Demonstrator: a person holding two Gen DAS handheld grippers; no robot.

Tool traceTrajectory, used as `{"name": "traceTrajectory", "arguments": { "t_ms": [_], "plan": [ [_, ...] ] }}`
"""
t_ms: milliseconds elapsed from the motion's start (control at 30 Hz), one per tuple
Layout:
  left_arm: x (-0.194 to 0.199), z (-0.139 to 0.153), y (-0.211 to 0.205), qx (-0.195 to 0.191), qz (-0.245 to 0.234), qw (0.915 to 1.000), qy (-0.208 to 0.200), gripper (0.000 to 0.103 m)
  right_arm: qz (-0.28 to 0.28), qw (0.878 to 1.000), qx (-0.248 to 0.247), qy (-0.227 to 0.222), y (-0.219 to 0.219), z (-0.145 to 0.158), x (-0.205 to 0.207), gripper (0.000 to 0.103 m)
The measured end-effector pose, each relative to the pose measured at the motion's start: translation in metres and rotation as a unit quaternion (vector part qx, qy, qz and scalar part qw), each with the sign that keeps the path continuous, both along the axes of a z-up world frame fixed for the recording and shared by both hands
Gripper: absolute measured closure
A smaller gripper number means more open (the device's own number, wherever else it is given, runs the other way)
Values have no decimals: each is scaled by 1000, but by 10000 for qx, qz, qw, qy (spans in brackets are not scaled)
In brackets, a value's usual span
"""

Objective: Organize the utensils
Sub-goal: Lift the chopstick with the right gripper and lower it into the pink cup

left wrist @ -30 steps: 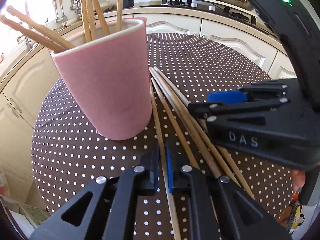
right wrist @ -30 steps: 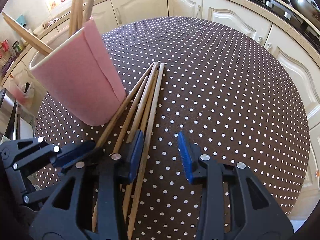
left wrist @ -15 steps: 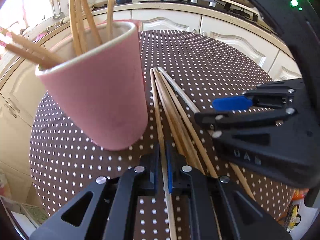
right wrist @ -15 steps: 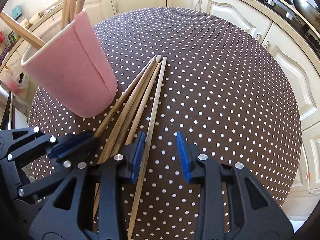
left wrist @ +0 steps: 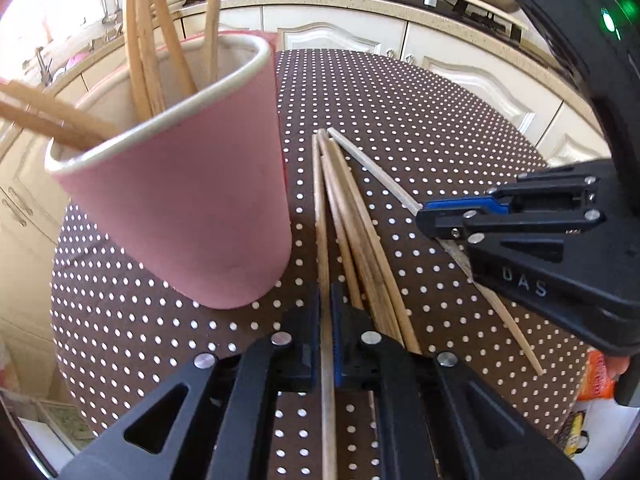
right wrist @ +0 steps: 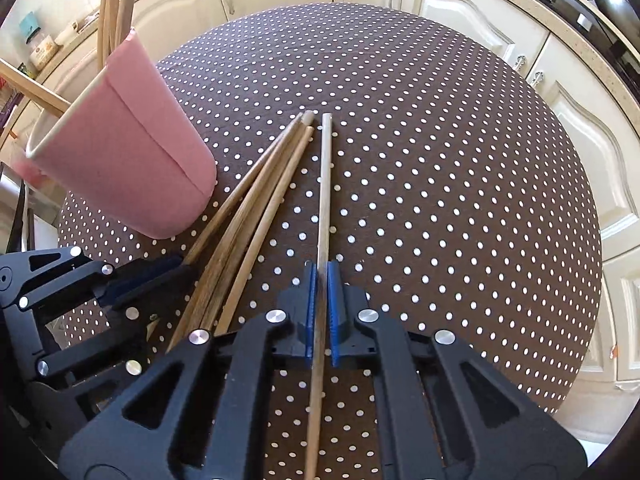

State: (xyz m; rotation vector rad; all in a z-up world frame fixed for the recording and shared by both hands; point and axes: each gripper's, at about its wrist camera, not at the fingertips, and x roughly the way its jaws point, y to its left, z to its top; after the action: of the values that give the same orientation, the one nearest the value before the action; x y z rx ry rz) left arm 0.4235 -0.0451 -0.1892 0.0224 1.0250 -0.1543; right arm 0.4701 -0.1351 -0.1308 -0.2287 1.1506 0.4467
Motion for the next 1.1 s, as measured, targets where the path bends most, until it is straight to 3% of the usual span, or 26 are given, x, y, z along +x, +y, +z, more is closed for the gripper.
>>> {"name": "traceTrajectory", "arguments": {
  "t_ms": [200,367,600,800,1100],
  "plan": [
    [-25,11,5,-245,1,9986,-462,98,-118,9991,348,-219,-19,8,-21,97],
    [-43,31,9,-475,-133,9942,-954,98,-194,9952,775,-557,-37,32,-39,97],
    [-82,62,18,-976,-321,9788,-1772,98,-256,9827,1436,-1141,-52,69,-72,97],
    [-107,93,28,-1277,-220,9526,-2751,98,-280,9616,2139,-1699,-49,109,-88,97],
    [-110,131,39,-1505,336,8987,-4106,98,-169,9261,2946,-2350,-29,147,-77,97]
  ]
}}
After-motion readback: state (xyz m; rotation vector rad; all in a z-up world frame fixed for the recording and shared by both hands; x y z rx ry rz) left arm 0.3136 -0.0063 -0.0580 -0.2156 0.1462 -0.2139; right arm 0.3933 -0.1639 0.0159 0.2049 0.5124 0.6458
